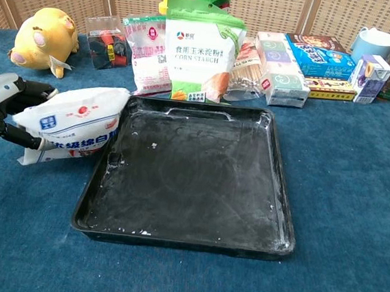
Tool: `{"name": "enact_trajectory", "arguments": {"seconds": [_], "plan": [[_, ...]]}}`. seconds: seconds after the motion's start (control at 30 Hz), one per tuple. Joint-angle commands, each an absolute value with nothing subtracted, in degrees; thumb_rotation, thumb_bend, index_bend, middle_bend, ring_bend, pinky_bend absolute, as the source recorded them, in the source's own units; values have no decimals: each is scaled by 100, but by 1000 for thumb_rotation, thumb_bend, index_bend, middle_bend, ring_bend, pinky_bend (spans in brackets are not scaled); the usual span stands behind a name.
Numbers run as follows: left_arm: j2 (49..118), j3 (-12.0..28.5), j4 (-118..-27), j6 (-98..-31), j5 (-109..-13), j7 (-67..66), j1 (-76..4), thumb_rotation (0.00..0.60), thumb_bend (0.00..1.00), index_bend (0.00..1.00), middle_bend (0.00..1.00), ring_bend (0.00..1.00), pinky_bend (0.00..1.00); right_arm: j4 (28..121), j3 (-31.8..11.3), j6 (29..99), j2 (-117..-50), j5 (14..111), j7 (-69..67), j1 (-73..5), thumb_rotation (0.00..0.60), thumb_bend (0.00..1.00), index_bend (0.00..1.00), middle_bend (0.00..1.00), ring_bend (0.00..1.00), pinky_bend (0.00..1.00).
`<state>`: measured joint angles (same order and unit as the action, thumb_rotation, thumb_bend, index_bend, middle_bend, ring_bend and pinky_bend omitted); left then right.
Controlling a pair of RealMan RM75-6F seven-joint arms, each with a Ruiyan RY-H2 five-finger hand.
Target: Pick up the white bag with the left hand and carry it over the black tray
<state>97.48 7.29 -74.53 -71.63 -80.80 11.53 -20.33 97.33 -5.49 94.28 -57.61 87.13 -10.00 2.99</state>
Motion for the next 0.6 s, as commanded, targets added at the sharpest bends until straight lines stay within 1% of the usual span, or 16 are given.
{"name": "enact_trajectory", "arguments": {"seconds": [0.03,0.27,0.47,0.5,0.53,0.6], "plan": [[9452,639,-7702,-7374,-8433,1110,-2090,600,509,851,722,643,643,9739,-549,9435,-5758,8718,-1003,303,600,0,22,0,25,0],[8786,694,-8463,-7540,-8882,275,-2288,600,531,851,725,647,643,9757,-545,9437,-5744,8727,-1018,305,600,0,22,0,25,0],[8567,765,-8892,-7442,-9144,-496,-2541,600,531,857,730,655,650,9763,-551,9432,-5739,8711,-1027,304,600,0,22,0,25,0],[8534,784,-8982,-7400,-9197,-696,-2606,600,531,857,730,655,650,9763,-552,9430,-5737,8705,-1030,304,600,0,22,0,25,0],[8483,818,-9053,-7359,-9483,-1162,-2779,600,531,857,730,655,649,9759,-557,9429,-5733,8685,-1038,309,600,0,22,0,25,0],[8418,904,-9256,-7229,-9676,-2042,-2971,600,524,858,730,655,650,9752,-562,9425,-5719,8671,-1073,311,600,0,22,0,25,0]]}}
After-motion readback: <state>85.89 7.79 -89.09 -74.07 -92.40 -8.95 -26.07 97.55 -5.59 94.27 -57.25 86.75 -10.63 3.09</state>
